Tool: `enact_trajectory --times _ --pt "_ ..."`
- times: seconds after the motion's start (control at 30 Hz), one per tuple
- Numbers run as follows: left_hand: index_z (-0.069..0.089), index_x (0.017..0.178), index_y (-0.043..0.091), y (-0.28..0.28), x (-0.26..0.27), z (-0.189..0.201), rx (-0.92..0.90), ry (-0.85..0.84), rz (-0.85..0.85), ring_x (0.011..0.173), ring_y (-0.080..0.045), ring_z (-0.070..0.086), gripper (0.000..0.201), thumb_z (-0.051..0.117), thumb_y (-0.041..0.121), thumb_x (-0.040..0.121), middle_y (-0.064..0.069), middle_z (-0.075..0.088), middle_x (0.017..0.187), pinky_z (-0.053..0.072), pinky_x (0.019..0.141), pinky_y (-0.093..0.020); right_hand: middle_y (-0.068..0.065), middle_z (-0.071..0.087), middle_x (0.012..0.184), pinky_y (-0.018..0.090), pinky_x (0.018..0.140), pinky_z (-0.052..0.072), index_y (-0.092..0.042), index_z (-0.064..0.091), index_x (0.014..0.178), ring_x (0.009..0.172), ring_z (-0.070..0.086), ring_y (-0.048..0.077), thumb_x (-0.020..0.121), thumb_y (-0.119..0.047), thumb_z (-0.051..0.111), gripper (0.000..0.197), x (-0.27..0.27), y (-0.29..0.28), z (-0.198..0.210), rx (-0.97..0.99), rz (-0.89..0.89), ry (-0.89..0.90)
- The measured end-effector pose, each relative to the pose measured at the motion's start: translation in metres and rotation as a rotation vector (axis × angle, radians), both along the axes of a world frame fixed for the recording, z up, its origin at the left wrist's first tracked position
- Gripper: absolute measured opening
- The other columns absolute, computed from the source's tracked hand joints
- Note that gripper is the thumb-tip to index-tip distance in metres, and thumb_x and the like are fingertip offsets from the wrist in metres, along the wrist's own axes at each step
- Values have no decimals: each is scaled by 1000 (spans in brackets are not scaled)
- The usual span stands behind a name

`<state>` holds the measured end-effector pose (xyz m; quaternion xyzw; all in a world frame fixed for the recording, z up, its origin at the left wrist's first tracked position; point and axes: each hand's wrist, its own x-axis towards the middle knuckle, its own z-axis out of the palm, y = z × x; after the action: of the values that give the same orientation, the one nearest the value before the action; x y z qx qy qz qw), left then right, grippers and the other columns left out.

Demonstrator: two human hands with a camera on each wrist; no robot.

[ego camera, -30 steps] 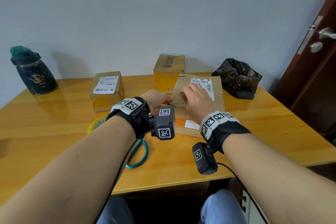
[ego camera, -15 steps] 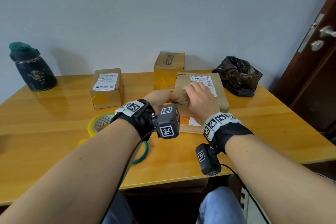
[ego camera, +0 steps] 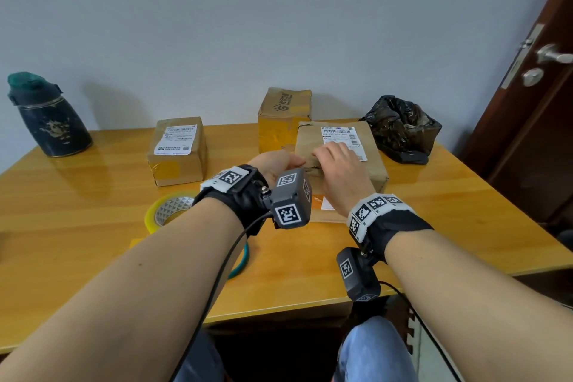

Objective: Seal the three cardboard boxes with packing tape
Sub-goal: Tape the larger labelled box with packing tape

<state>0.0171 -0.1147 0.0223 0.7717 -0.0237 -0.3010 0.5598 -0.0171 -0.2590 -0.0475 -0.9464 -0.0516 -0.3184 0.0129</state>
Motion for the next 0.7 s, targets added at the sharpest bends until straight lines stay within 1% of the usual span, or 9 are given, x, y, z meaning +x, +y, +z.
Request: enact_trajectory --times 0.1,0.2,0.27,0.4,0.5,0.53,0.6,0.63,0.7 --pt "57 91 6 0 0 -9 -38 45 65 58 -17 60 16 61 22 93 -10 58 81 46 40 -19 7 59 88 35 64 47 -9 59 91 79 53 26 71 9 64 28 -1 -2 -2 -4 -4 -14" --pt "65 103 11 0 9 -17 -8 -53 98 101 -23 62 27 70 30 85 -10 66 111 53 81 -33 8 59 88 35 64 46 -8 60 91 78 54 27 69 11 62 29 -2 -4 -1 -4 13 -22" --pt "66 106 10 2 12 -17 -9 -105 93 110 -25 59 30 71 31 84 -10 65 116 50 93 -36 9 59 88 36 64 45 -7 60 91 78 54 28 69 12 62 29 -2 -3 -1 7 9 -23" --pt "66 111 10 8 15 -19 9 -133 40 109 -25 59 38 74 32 81 -8 65 115 51 94 -38 9 60 94 36 71 43 -7 60 98 84 53 28 77 10 56 27 -3 -1 2 47 -2 12" --pt "67 89 15 9 15 -20 93 -225 -52 102 -20 58 20 80 19 75 -4 66 105 52 88 -33 8 58 102 34 77 40 -8 58 105 92 49 26 84 5 50 26 -5 -2 5 67 -3 75" --pt "64 82 15 8 14 -20 143 -299 -83 95 -18 58 18 80 16 74 -2 64 100 52 83 -30 7 57 104 34 78 40 -8 58 106 94 48 25 85 4 49 26 -5 -2 6 68 -9 88" --pt "56 85 15 7 13 -22 272 -529 -102 84 -14 53 26 79 15 74 1 56 94 47 70 -23 8 57 105 35 80 41 -8 58 106 95 49 26 85 4 49 26 -5 -2 6 66 -14 86" --pt "55 93 16 6 13 -24 308 -656 -90 87 -13 52 31 79 16 74 3 55 98 45 69 -21 8 57 104 35 80 42 -7 59 105 95 49 26 85 4 50 25 -6 -2 6 64 -14 83" --pt "59 107 20 4 12 -29 302 -855 -116 102 -12 54 37 78 15 75 4 58 113 43 79 -21 9 58 103 36 79 43 -7 59 103 94 50 27 84 5 51 23 -6 -2 6 54 -11 86"
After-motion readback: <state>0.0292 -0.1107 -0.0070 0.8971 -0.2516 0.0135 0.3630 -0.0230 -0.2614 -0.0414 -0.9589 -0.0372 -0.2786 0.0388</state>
